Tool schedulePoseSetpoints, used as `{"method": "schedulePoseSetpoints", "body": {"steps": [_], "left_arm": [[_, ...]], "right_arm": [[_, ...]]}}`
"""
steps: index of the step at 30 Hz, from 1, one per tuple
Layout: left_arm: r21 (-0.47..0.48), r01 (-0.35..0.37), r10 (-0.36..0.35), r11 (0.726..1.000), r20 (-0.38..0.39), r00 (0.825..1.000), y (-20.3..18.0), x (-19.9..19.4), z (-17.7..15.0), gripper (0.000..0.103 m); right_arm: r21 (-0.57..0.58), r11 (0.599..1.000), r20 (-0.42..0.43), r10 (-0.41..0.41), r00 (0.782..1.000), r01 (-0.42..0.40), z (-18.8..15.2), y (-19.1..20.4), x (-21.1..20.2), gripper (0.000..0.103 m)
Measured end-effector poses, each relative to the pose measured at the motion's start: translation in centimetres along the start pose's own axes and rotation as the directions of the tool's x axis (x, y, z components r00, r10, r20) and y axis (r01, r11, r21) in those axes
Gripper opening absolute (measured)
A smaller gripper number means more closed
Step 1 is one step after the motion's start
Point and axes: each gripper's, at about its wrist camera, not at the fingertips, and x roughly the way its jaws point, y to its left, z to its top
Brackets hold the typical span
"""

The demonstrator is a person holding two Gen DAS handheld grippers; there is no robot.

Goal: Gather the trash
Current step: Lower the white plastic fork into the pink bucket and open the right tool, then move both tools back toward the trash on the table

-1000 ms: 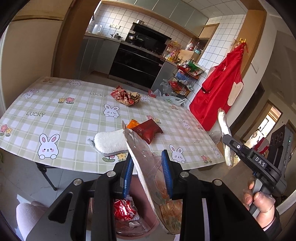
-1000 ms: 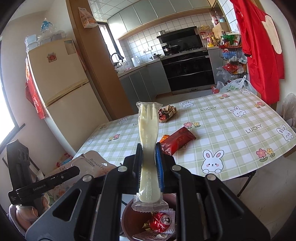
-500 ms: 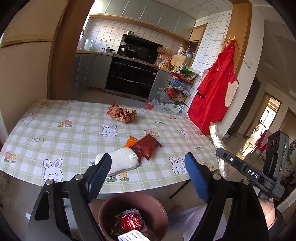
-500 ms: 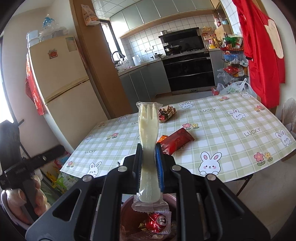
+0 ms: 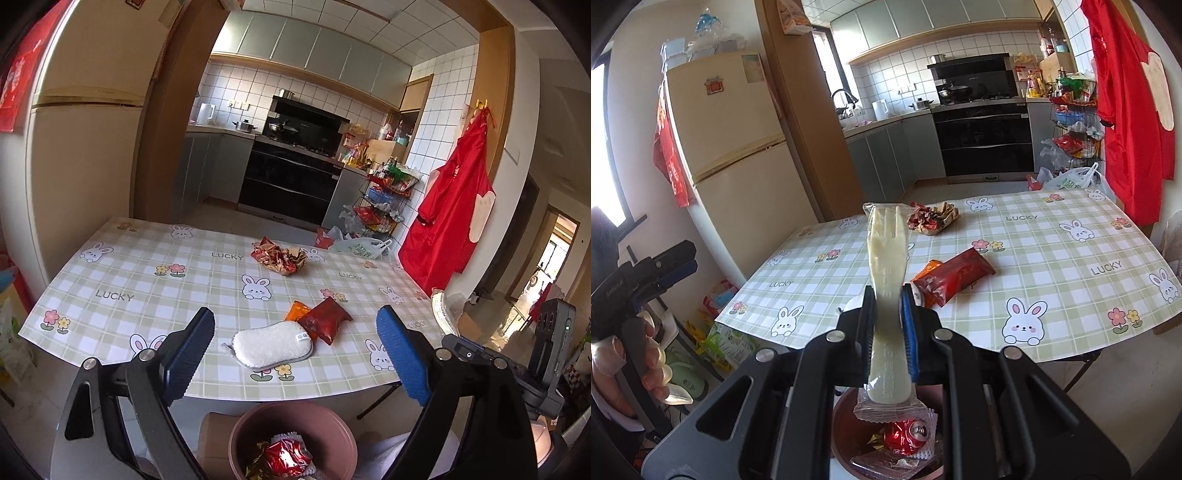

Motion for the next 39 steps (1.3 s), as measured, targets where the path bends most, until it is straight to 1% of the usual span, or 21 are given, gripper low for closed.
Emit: {"method": "schedulePoseSetpoints", "body": {"steps": [4, 11, 13, 15, 16, 17, 19, 20, 21, 22, 24, 25, 26, 27, 32, 35, 39], "left_arm": [[0.0, -0.035, 0.035, 0.999, 0.009, 0.999, 0.9, -0.1, -0.1, 0.089], [-0.031, -0.064, 0.064, 0.997, 0.01, 0.998, 2.6, -0.2, -0.2, 0.089], [-0.03, -0.07, 0.07, 0.997, 0.009, 0.998, 2.8, -0.2, -0.2, 0.089], [-0.032, -0.069, 0.069, 0.997, 0.008, 0.998, 2.9, -0.2, -0.3, 0.089], [-0.033, -0.069, 0.069, 0.997, 0.008, 0.998, 2.9, -0.2, -0.3, 0.089], [-0.033, -0.068, 0.069, 0.997, 0.007, 0.998, 2.8, -0.3, -0.4, 0.089], [-0.03, -0.07, 0.07, 0.997, 0.008, 0.997, 2.8, -0.3, -0.4, 0.089], [-0.03, -0.07, 0.071, 0.997, 0.009, 0.997, 2.8, -0.3, -0.3, 0.089], [-0.031, -0.07, 0.07, 0.997, 0.009, 0.998, 2.8, -0.3, -0.3, 0.089], [-0.031, -0.069, 0.069, 0.997, 0.01, 0.998, 2.9, -0.3, -0.3, 0.089], [-0.031, -0.07, 0.071, 0.997, 0.01, 0.997, 2.8, -0.3, -0.3, 0.089], [-0.029, -0.072, 0.072, 0.997, 0.01, 0.997, 2.8, -0.3, -0.4, 0.089], [-0.028, -0.073, 0.074, 0.997, 0.011, 0.997, 2.8, -0.3, -0.5, 0.089], [-0.027, -0.075, 0.075, 0.997, 0.011, 0.997, 2.9, -0.3, -0.5, 0.089], [-0.035, -0.079, 0.08, 0.996, 0.008, 0.997, 3.2, -0.2, -0.7, 0.09], [-0.033, -0.085, 0.085, 0.996, 0.003, 0.996, 3.5, 0.0, -0.8, 0.09], [-0.039, -0.094, 0.093, 0.995, -0.019, 0.995, 4.0, 0.8, -1.2, 0.09]], "right_arm": [[-0.021, 1.0, -0.02, 0.014, 1.0, -0.015, -0.3, 0.8, 0.6, 0.018], [-0.035, 0.999, -0.071, 0.038, 0.997, -0.041, -0.8, 1.7, 2.0, 0.018], [-0.039, 0.998, -0.083, 0.043, 0.996, -0.046, -0.9, 2.0, 2.2, 0.024], [-0.035, 0.998, -0.082, 0.056, 0.995, -0.059, -1.0, 2.2, 2.1, 0.039], [-0.033, 0.997, -0.079, 0.06, 0.995, -0.063, -1.0, 2.2, 2.0, 0.042], [-0.033, 0.997, -0.076, 0.062, 0.995, -0.065, -1.0, 2.2, 1.9, 0.048], [-0.038, 0.998, -0.07, 0.051, 0.996, -0.053, -0.9, 2.3, 1.7, 0.051], [-0.038, 0.998, -0.068, 0.043, 0.997, -0.046, -0.8, 2.3, 1.7, 0.056], [-0.033, 0.999, -0.065, 0.039, 0.997, -0.041, -0.8, 2.3, 1.6, 0.063], [-0.025, 0.999, -0.062, 0.036, 0.997, -0.038, -0.8, 2.2, 1.5, 0.067], [-0.007, 1.0, -0.058, 0.028, 0.998, -0.028, -0.7, 1.9, 1.4, 0.078], [-0.001, 1.0, -0.057, 0.022, 0.998, -0.022, -0.6, 1.7, 1.4, 0.081], [0.003, 1.0, -0.053, 0.015, 0.998, -0.015, -0.6, 1.6, 1.4, 0.086], [0.006, 1.0, -0.05, 0.011, 0.999, -0.011, -0.6, 1.5, 1.4, 0.088], [0.013, 1.0, -0.047, -0.009, 0.999, 0.01, -0.5, 1.1, 1.3, 0.093], [0.001, 0.999, -0.044, -0.045, 0.998, 0.045, -0.4, 0.7, 1.4, 0.098], [-0.032, 0.995, -0.035, -0.1, 0.994, 0.099, 0.1, 0.2, 1.6, 0.097]]}}
